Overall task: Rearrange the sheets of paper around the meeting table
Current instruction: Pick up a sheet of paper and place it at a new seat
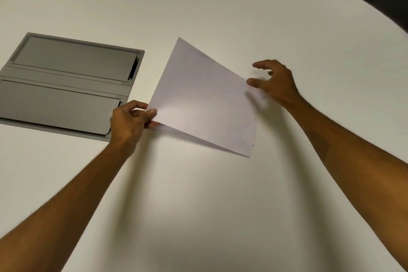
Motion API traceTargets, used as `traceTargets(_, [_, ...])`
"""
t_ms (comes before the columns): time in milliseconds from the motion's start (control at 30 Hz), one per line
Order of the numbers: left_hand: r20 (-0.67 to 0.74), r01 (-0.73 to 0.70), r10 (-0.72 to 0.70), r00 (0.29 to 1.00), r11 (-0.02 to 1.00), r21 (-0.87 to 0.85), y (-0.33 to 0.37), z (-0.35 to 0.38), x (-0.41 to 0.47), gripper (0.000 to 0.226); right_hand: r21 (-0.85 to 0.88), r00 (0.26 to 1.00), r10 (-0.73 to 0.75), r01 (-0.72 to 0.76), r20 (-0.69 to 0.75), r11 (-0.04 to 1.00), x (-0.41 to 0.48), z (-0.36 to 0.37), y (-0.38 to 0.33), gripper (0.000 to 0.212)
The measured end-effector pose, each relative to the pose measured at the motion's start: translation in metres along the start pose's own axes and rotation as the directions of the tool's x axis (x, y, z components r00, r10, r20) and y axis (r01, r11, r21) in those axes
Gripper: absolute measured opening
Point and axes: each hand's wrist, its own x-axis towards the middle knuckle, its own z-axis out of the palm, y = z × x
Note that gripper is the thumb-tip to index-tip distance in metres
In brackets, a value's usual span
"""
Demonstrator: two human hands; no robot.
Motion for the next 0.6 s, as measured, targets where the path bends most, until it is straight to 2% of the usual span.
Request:
traceTargets(67, [0.033,-0.045,0.045,0.998,0.999,0.007,0.006,-0.009,-0.001,0.017,-0.017,0.994,-0.048,0.05,0.102,0.999,-0.004,-0.006,-0.013,0.056])
traceTargets(133, [0.082,-0.078,0.078,0.994,0.997,-0.002,0.015,-0.018,-0.003,0.016,0.043,0.977,-0.065,0.058,0.205,0.997,-0.007,-0.012,-0.025,0.054])
traceTargets(300, [0.178,-0.123,0.125,0.976,0.992,-0.019,0.038,-0.038,-0.012,0.009,0.24,0.937,-0.039,-0.049,0.347,0.969,-0.026,-0.025,-0.046,0.029])
traceTargets(400, [0.15,-0.108,0.121,0.981,0.99,-0.094,0.051,-0.047,-0.022,0.015,0.272,0.937,-0.039,-0.061,0.346,0.96,-0.046,-0.031,-0.053,0.011])
traceTargets(467, [0.13,-0.041,0.068,0.989,0.979,-0.202,0.054,-0.051,-0.035,0.023,0.31,0.948,-0.016,-0.087,0.317,0.947,-0.065,-0.033,-0.054,0.008])
traceTargets(533, [0.18,0.058,-0.012,0.984,0.965,-0.255,0.05,-0.051,-0.052,0.026,0.355,0.956,0.003,-0.111,0.292,0.928,-0.085,-0.034,-0.054,0.01])
traceTargets(600, [0.254,0.136,-0.081,0.964,0.969,-0.204,0.035,-0.05,-0.073,0.025,0.389,0.963,0.027,-0.134,0.268,0.911,-0.11,-0.031,-0.054,0.012])
